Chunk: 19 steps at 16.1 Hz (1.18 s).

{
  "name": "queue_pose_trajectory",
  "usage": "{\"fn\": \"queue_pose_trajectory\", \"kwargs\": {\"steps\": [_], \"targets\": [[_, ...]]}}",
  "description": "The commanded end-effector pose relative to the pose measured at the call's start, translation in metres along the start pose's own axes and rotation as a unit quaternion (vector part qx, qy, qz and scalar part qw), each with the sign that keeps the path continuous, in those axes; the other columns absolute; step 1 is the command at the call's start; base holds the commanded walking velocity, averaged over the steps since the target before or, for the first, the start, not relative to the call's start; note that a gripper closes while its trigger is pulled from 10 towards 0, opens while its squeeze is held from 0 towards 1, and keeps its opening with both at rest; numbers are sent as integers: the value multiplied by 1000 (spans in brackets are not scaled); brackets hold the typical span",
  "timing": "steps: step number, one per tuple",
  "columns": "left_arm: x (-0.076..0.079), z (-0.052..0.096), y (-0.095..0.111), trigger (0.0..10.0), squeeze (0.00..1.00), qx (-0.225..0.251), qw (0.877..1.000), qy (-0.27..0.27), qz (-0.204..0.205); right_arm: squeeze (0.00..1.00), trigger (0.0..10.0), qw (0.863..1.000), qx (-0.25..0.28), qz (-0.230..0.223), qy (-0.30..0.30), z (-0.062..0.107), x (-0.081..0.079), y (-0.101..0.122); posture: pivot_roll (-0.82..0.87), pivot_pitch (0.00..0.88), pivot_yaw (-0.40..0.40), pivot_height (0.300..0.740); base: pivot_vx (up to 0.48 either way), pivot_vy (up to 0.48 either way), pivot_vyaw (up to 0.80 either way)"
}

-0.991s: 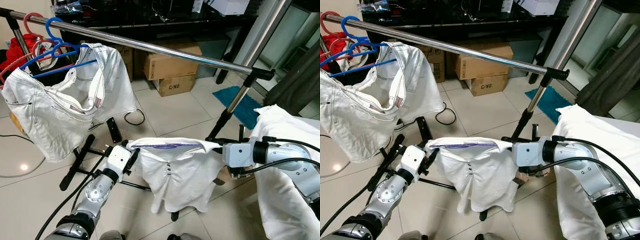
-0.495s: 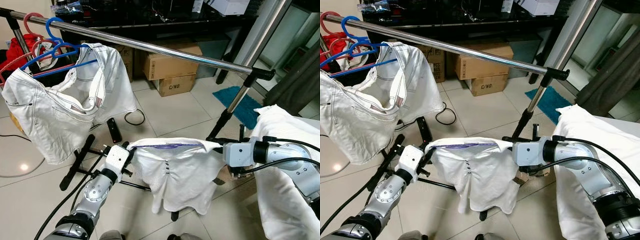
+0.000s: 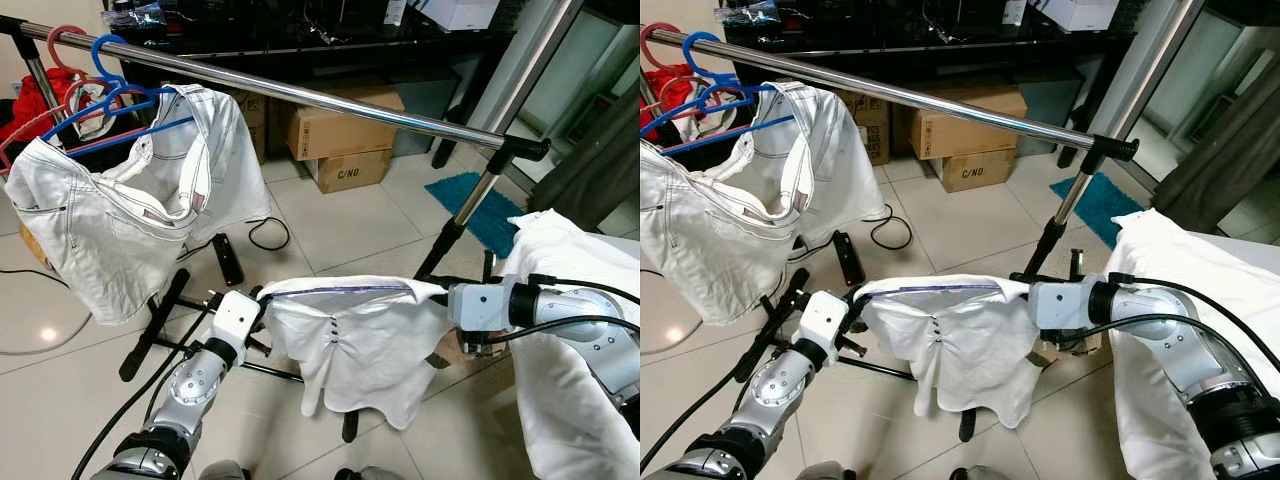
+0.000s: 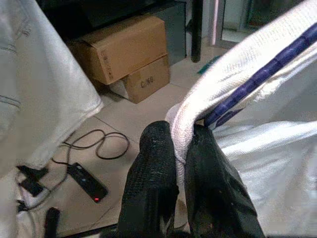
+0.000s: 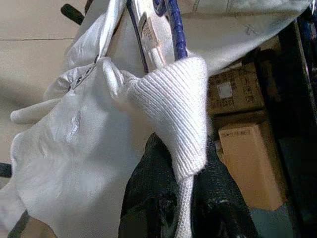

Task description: Hang hanger

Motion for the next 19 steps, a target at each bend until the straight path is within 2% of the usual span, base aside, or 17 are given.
{"fn": "queue_pose_trajectory", "kwargs": {"steps": [1, 3, 4, 5, 8, 12, 14, 16, 18, 19], "targets": [[4, 2, 1, 0, 0, 9, 1000, -9, 18, 0, 0, 999, -26, -14, -26, 11, 11, -15, 86, 40, -102, 740, 0, 0, 0], [8, 4, -1, 0, 0, 10, 999, -22, 21, 0, 0, 998, -56, 14, -17, 14, 9, -26, 88, 41, -103, 740, 0, 0, 0], [11, 6, -2, 0, 0, 9, 999, -34, 29, 0, 0, 997, -70, 42, -14, 15, 10, -28, 88, 41, -104, 740, 0, 0, 0], [13, 6, -3, 0, 0, 9, 999, -41, 34, 0, 0, 996, -69, 58, -17, 13, 13, -25, 88, 41, -104, 740, 0, 0, 0], [20, 1, 3, 0, 0, 19, 996, -49, 77, 0, 0, 989, -56, 129, -37, 0, 18, -14, 92, 41, -106, 740, 0, 0, 0], [25, -5, 8, 0, 0, 24, 992, -56, 115, 0, 0, 979, -21, 185, -78, -7, 26, 5, 92, 40, -106, 740, 0, 0, 0], [35, -12, 15, 0, 0, 30, 985, -86, 150, 0, 0, 965, 12, 235, -118, -13, 29, 22, 86, 40, -105, 740, 0, 0, 0], [37, -15, 19, 0, 0, 36, 982, -91, 161, 0, 0, 960, 3, 245, -136, -15, 30, 20, 86, 40, -105, 740, 0, 0, 0], [38, -18, 23, 0, 0, 38, 981, -94, 167, 0, 0, 967, -20, 210, -143, -17, 30, 9, 86, 40, -105, 740, 0, 0, 0], [39, -18, 23, 0, 0, 39, 980, -96, 167, 0, 0, 967, -21, 208, -143, -18, 29, 8, 86, 40, -105, 740, 0, 0, 0]]}}
Point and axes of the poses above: a point about 5 cm out from each wrist's last joint towards the gripper, its own z axis pointing back from the gripper into the wrist, its own y axis along the axis of the wrist's last joint, x = y × z, the point moved 4 cm from there along -z, pointing out of the wrist towards the gripper, and after that the axes turned 7 degrees about -z, right-handed, at the moved point
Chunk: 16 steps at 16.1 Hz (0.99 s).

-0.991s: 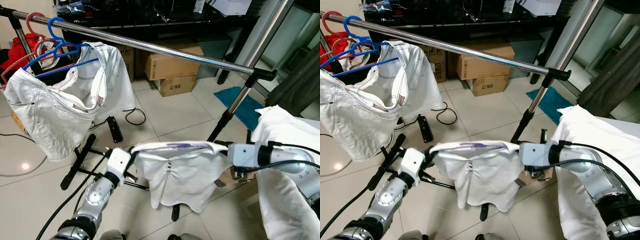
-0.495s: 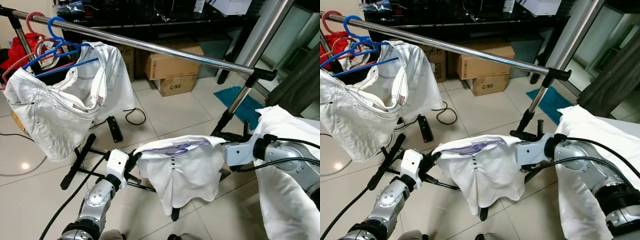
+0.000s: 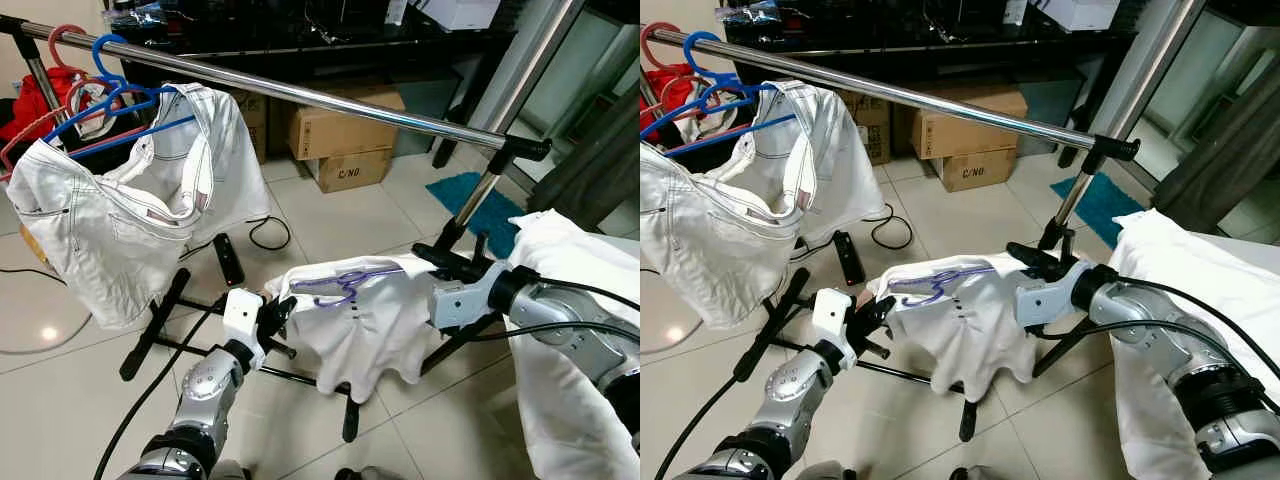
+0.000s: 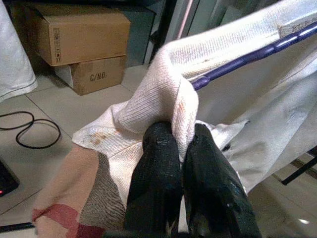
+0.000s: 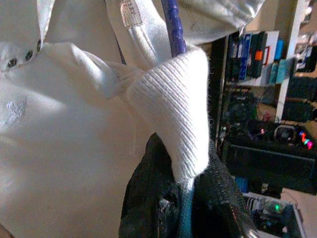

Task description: Hang hanger

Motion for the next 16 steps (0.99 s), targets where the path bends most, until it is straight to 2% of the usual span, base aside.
{"fn": "queue_pose_trajectory", "kwargs": {"steps": [1, 3, 5, 6, 10, 12, 14, 16], "targets": [[11, -9, 9, 0, 0, 12, 1000, -27, -4, 0, 0, 1000, 3, -10, -17, -2, 9, 1, 86, 40, -105, 740, 0, 0, 0], [22, -12, 10, 0, 0, 15, 998, -50, -24, 0, 0, 999, -3, -51, -17, -9, 6, 3, 82, 41, -103, 740, 0, 0, 0], [26, -13, 11, 0, 0, 19, 998, -57, -30, 0, 0, 998, -23, -60, -15, -13, 4, -3, 84, 42, -104, 740, 0, 0, 0], [26, -12, 11, 0, 0, 20, 998, -56, -30, 0, 0, 998, -47, -50, -9, -11, 4, -13, 86, 42, -105, 740, 0, 0, 0], [13, 5, -2, 0, 0, 10, 999, -32, -19, 0, 0, 985, -157, -61, -37, 5, 17, -57, 87, 44, -105, 740, 0, 0, 0], [13, 9, -5, 0, 0, 7, 999, -31, -18, 0, 0, 981, -170, -81, -38, 6, 16, -62, 90, 43, -105, 740, 0, 0, 0], [8, 13, -6, 0, 0, 7, 1000, -19, -18, 0, 0, 981, -168, -99, 9, 10, 0, -66, 97, 39, -108, 740, 0, 0, 0], [2, 15, -4, 0, 0, 13, 1000, -11, -20, 0, 0, 983, -161, -85, 37, 17, -6, -67, 97, 39, -108, 740, 0, 0, 0]]}}
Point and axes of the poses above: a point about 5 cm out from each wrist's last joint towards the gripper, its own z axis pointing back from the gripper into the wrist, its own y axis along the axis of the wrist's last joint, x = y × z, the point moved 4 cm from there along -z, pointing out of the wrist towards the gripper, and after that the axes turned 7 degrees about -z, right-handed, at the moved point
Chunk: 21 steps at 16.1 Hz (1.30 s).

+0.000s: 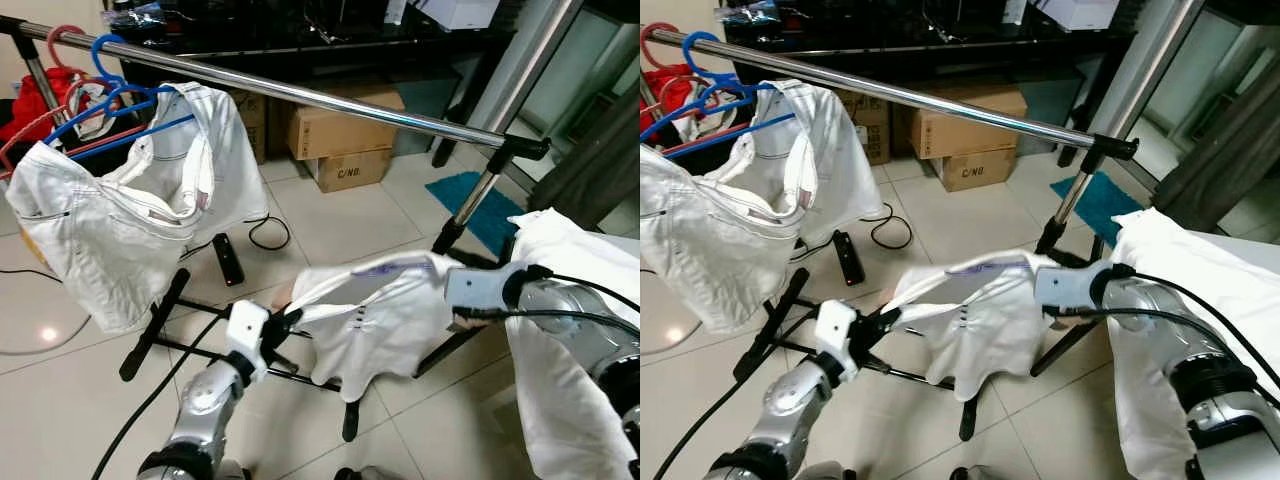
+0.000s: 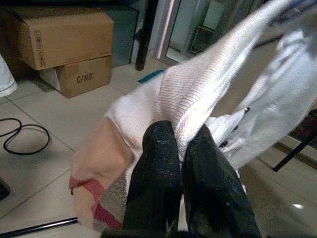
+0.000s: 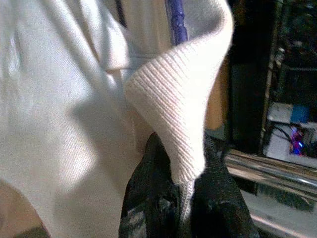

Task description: Hang hanger

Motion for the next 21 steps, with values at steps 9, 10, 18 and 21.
{"fn": "queue_pose_trajectory", "kwargs": {"steps": [9, 10, 18, 21], "targets": [[-32, 22, -4, 0, 0, -15, 999, 28, -15, 0, 0, 997, 30, 56, 50, 31, 12, -16, 101, 34, -99, 740, 0, 0, 0], [-33, 23, -4, 0, 0, -16, 999, 30, -17, 0, 0, 995, 43, 64, 60, 32, 8, -12, 101, 34, -99, 740, 0, 0, 0], [-55, 45, -16, 0, 0, -66, 997, 27, -43, 0, 0, 978, 174, 1, 115, 50, 6, 22, 105, 37, -97, 740, 0, 0, 0], [-41, 54, -32, 0, 0, -96, 994, 6, -52, 0, 0, 970, 194, -103, 102, 51, 18, 24, 109, 35, -98, 740, 0, 0, 0]]}}
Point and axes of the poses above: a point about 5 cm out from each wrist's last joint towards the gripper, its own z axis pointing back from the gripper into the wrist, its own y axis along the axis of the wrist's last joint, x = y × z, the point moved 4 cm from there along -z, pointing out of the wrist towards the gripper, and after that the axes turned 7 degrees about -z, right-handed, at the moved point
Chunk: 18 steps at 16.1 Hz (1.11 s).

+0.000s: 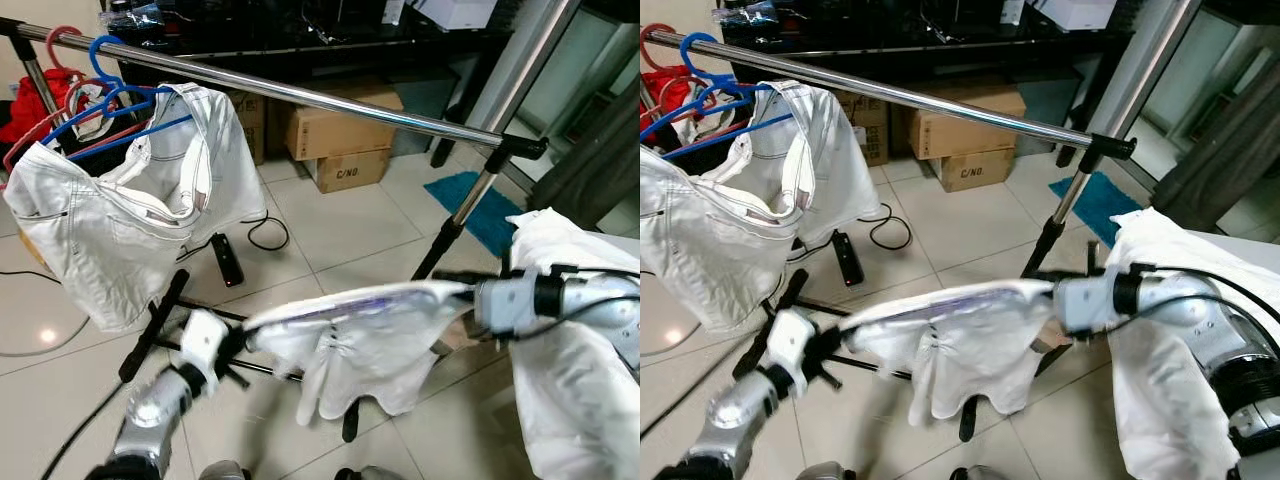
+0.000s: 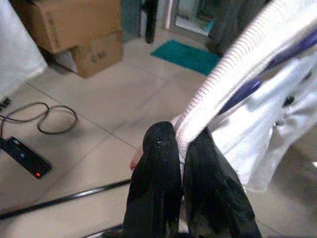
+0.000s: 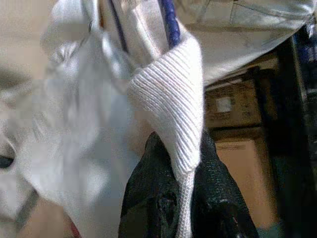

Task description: Hang hanger

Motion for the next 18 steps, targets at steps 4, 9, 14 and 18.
{"fn": "queue_pose_trajectory", "kwargs": {"steps": [4, 9, 14, 18], "targets": [[12, 7, -17, 0, 0, -34, 999, -13, -9, 0, 0, 996, -4, -86, 31, 26, -3, -8, 113, 35, -100, 740, 0, 0, 0], [3, 4, -9, 0, 0, -27, 999, -12, -27, 0, 0, 974, 66, -182, 117, 27, -8, 19, 118, 35, -100, 740, 0, 0, 0], [14, -10, 6, 0, 0, 3, 999, -35, -37, 0, 0, 953, 142, -246, 104, 19, 5, 41, 124, 34, -98, 740, 0, 0, 0], [29, -24, 21, 0, 0, 36, 998, -46, -35, 0, 0, 945, 145, -292, 39, -1, 6, 32, 126, 34, -97, 740, 0, 0, 0]]}}
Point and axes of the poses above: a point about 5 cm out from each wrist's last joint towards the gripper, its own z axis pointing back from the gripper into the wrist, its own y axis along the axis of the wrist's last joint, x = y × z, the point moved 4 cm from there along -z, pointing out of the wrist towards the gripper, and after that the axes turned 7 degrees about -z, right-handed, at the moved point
